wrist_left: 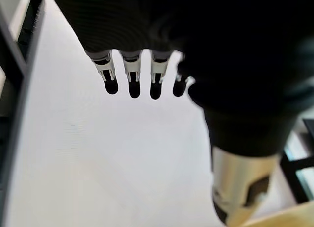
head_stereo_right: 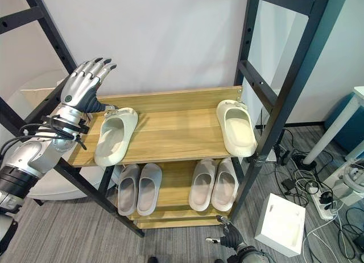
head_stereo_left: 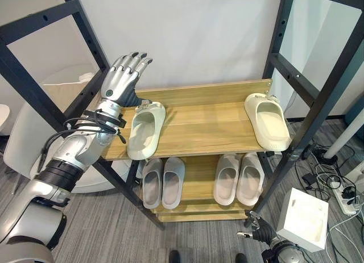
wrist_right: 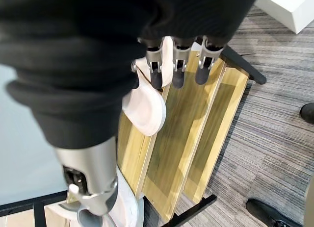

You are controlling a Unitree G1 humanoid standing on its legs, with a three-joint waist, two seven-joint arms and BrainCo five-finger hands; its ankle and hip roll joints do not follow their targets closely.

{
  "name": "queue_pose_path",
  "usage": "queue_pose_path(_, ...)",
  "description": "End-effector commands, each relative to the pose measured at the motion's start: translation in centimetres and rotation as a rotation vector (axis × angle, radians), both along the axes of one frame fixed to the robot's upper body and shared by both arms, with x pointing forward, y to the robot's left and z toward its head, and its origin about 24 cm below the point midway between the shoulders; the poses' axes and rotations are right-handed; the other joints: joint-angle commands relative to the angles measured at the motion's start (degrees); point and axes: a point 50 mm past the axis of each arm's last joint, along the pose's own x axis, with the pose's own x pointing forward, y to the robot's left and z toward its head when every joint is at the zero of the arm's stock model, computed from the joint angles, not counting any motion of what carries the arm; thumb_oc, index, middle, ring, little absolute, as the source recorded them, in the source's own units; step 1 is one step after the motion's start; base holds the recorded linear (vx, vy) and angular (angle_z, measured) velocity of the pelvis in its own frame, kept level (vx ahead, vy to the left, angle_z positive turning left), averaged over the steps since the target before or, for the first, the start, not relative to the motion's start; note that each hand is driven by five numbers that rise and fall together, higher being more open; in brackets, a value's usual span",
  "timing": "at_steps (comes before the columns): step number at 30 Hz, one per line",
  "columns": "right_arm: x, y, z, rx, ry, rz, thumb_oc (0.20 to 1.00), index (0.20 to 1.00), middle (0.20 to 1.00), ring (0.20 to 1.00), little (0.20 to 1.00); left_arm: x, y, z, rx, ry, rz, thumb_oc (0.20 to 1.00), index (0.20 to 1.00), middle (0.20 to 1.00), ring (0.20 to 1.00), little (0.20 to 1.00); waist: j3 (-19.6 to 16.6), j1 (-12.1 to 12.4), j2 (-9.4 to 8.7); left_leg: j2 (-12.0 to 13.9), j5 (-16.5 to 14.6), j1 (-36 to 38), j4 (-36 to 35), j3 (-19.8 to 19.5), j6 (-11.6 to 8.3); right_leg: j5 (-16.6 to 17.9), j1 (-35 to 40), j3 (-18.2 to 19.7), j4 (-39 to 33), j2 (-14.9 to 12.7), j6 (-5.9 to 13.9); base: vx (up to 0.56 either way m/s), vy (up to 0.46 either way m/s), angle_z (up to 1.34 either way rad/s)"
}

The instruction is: Arrange the slippers neatly on the shoe rack.

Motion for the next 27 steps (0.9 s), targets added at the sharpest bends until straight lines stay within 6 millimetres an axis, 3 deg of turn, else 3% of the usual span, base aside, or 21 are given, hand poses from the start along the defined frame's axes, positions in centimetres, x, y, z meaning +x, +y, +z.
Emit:
queue_pose_path(1,2.1,2.2,1.6,0.092,-0.131,0.017,1.0,1.0,1.0,1.0,1.0,-0.3,3.0,3.4,0.052,-0.107,0.114,1.0,1.0,1.0,1.0,1.0,1.89,0.39,-4.18,1.14,-6.36,6.02,0.01,2.79,-2.26,-2.44,0.83,-3.36,0.74,-2.83,2.21,0.0,0.0,0.0)
queue_pose_path(11,1.8,2.0,1.5,0.074,-0.126,0.01,1.0,1.0,1.0,1.0,1.0,0.5,3.0,0.3,-0.019,-0.002,0.142,1.0,1.0,1.0,1.0,1.0,2.15,-0.16,-4.54,1.29,-6.42,6.11,0.01,3.06,-2.19,-2.44,0.68,-3.05,0.7,-2.68,2.1,0.0,0.0,0.0)
queue_pose_path(14,1.6,1.9,1.5,0.068,-0.127,0.013,1.0,1.0,1.0,1.0,1.0,1.7,3.1,-0.6,-0.011,0.029,0.197,1.0,1.0,1.0,1.0,1.0,2.35,-1.01,-4.56,1.4,-6.41,6.06,0.01,3.52,-2.18,-2.28,0.28,-2.74,0.75,-2.61,2.2,0.0,0.0,0.0)
queue_pose_path(23,1.4,1.5,1.8,0.06,-0.137,0.01,1.0,1.0,1.0,1.0,1.0,4.4,3.7,-0.3,0.012,0.059,0.334,1.0,1.0,1.0,1.0,1.0,2.49,-3.15,-4.43,1.57,-6.41,6.09,0.01,4.42,-2.24,-2.02,-0.58,-1.85,0.83,-2.56,2.5,0.0,-0.002,-0.04)
queue_pose_path(24,1.4,1.4,1.8,0.058,-0.14,0.006,1.0,1.0,1.0,1.0,1.0,4.9,3.9,-0.4,0.02,0.082,0.358,0.2,0.2,0.2,0.2,0.2,2.47,-3.49,-4.46,1.57,-6.43,6.11,0.01,4.69,-2.27,-1.96,-0.77,-1.63,0.84,-2.53,2.55,0.01,-0.002,-0.16)
queue_pose_path(27,1.3,1.3,1.9,0.062,-0.142,0.0,1.0,1.0,1.0,1.0,1.0,5.4,4.2,-0.3,0.02,0.111,0.392,0.2,0.2,0.2,0.2,0.2,2.44,-4.34,-4.37,1.59,-6.46,6.2,0.01,5.26,-2.29,-1.76,-1.19,-1.09,0.86,-2.47,2.66,0.01,-0.004,-0.11)
